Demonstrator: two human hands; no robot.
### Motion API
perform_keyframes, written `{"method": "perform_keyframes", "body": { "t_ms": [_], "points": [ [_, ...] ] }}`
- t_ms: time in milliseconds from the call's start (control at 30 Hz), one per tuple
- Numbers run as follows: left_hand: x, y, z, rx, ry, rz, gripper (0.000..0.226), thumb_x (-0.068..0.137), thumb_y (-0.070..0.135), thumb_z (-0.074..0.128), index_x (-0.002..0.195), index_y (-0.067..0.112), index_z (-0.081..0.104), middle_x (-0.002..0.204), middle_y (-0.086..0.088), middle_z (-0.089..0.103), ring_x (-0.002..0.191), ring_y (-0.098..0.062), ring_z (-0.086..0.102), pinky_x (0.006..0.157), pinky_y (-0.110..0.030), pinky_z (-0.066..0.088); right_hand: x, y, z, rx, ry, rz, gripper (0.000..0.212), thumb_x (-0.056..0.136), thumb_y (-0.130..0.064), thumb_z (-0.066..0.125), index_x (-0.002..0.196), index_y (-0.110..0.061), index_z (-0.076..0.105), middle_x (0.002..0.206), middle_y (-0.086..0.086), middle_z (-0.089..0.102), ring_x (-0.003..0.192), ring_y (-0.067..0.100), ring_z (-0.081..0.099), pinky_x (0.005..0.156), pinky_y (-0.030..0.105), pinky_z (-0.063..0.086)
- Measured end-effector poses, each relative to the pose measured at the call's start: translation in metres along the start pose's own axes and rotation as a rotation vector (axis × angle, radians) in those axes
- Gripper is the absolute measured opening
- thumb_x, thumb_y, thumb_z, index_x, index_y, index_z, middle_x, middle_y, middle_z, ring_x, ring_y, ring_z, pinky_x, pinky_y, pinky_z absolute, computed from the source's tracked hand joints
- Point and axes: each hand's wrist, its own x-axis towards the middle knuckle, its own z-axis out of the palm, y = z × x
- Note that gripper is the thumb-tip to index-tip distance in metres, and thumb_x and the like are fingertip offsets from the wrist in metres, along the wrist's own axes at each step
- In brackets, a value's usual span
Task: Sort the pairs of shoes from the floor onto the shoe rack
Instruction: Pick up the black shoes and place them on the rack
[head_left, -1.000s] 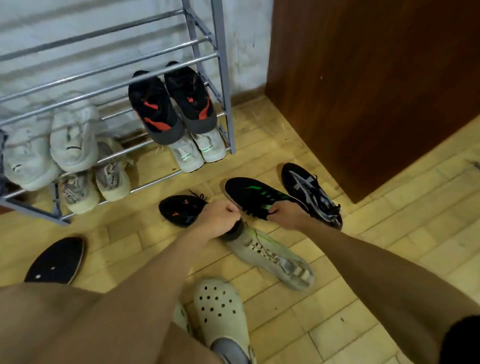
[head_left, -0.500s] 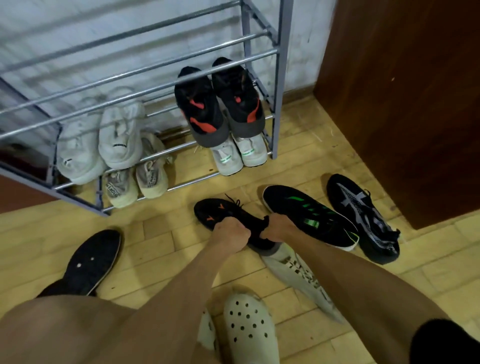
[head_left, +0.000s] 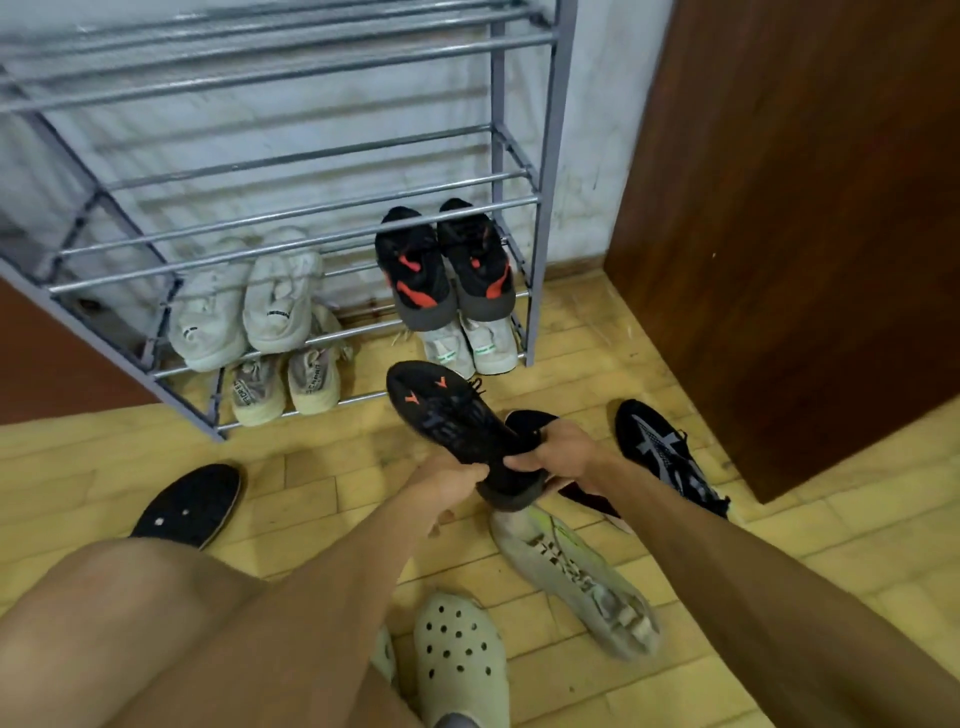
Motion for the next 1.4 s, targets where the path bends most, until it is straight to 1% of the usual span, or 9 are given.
{"method": "perform_keyframes", "body": {
  "t_ms": [167, 300, 433, 567, 700, 800, 1167, 1333, 1400],
  "points": [
    [-0.036, 0.019, -0.012, -0.313, -0.028, 0.116, 0.041, 0.093, 0.020, 0.059, 0.131, 0.009, 0.051, 0.127, -0.016, 0.061, 0.101, -0.032, 0.061, 0.084, -0.041, 0.049, -0.054, -0.033, -0.008, 0.060, 0.060, -0.156, 0.033, 0.076, -0.017, 0.080, 0.101, 0.000, 0.069, 0.096, 0.013, 0.072, 0.096, 0.033, 0.070, 0.083, 0.047, 0.059],
    [-0.079, 0.047, -0.040, -0.404, 0.060, 0.280, 0.032, 0.091, -0.002, 0.055, 0.123, 0.002, 0.054, 0.124, -0.019, 0.062, 0.106, -0.035, 0.063, 0.078, -0.039, 0.054, -0.102, -0.079, -0.012, 0.051, 0.132, -0.301, 0.015, 0.076, -0.016, 0.081, 0.082, -0.014, 0.067, 0.083, 0.001, 0.070, 0.077, 0.015, 0.068, 0.064, 0.027, 0.061],
    [-0.129, 0.071, -0.087, -0.418, 0.176, 0.443, 0.031, 0.087, -0.007, 0.058, 0.117, 0.000, 0.057, 0.117, -0.017, 0.064, 0.106, -0.038, 0.064, 0.079, -0.046, 0.057, -0.150, -0.136, -0.014, -0.052, 0.184, -0.423, 0.027, 0.082, -0.025, 0.075, 0.102, -0.010, 0.069, 0.100, 0.011, 0.072, 0.092, 0.025, 0.070, 0.083, 0.039, 0.059],
    [-0.181, 0.077, -0.140, -0.389, 0.316, 0.568, 0.011, 0.087, 0.000, 0.063, 0.096, 0.006, 0.060, 0.103, -0.015, 0.067, 0.093, -0.035, 0.067, 0.074, -0.042, 0.058, -0.194, -0.200, -0.004, -0.128, 0.145, -0.497, 0.042, 0.087, -0.021, 0.067, 0.127, -0.010, 0.059, 0.090, 0.010, 0.069, 0.075, 0.020, 0.066, 0.069, 0.033, 0.060],
    [-0.225, 0.068, -0.196, -0.362, 0.413, 0.680, 0.022, 0.091, 0.007, 0.059, 0.113, 0.006, 0.060, 0.097, -0.010, 0.065, 0.073, -0.020, 0.061, 0.054, -0.026, 0.050, -0.233, -0.256, 0.029, -0.109, 0.092, -0.576, 0.040, 0.085, -0.005, 0.066, 0.125, -0.004, 0.060, 0.114, 0.014, 0.068, 0.094, 0.028, 0.069, 0.078, 0.039, 0.061],
    [-0.244, 0.050, -0.236, -0.397, 0.456, 0.717, 0.026, 0.093, 0.012, 0.058, 0.118, 0.007, 0.059, 0.098, -0.009, 0.067, 0.071, -0.018, 0.061, 0.061, -0.029, 0.051, -0.250, -0.286, 0.063, -0.081, 0.048, -0.613, 0.038, 0.083, 0.000, 0.068, 0.119, 0.008, 0.059, 0.114, 0.022, 0.068, 0.098, 0.033, 0.068, 0.080, 0.043, 0.060],
    [-0.233, -0.111, -0.332, -0.541, 0.590, 0.528, 0.014, 0.094, 0.030, 0.055, 0.089, 0.021, 0.063, 0.095, -0.002, 0.064, 0.086, -0.019, 0.063, 0.083, -0.033, 0.052, -0.209, -0.307, 0.225, -0.242, -0.003, -0.611, 0.038, 0.075, -0.002, 0.075, 0.111, 0.000, 0.065, 0.108, 0.017, 0.069, 0.093, 0.032, 0.069, 0.074, 0.040, 0.062],
    [-0.192, -0.220, -0.328, -0.556, 0.577, 0.239, 0.030, 0.093, 0.034, 0.056, 0.114, 0.014, 0.061, 0.115, -0.004, 0.063, 0.096, -0.020, 0.064, 0.087, -0.035, 0.047, -0.166, -0.268, 0.299, -0.328, -0.089, -0.461, 0.033, 0.077, 0.002, 0.073, 0.109, 0.004, 0.066, 0.095, 0.015, 0.069, 0.084, 0.032, 0.069, 0.069, 0.041, 0.062],
    [-0.176, -0.260, -0.317, -0.576, 0.552, 0.132, 0.039, 0.093, 0.033, 0.055, 0.123, 0.008, 0.058, 0.120, -0.007, 0.062, 0.100, -0.023, 0.063, 0.086, -0.035, 0.045, -0.148, -0.249, 0.324, -0.353, -0.122, -0.382, 0.038, 0.078, 0.004, 0.073, 0.114, 0.006, 0.063, 0.105, 0.016, 0.067, 0.099, 0.036, 0.066, 0.079, 0.046, 0.060]
  ]
}}
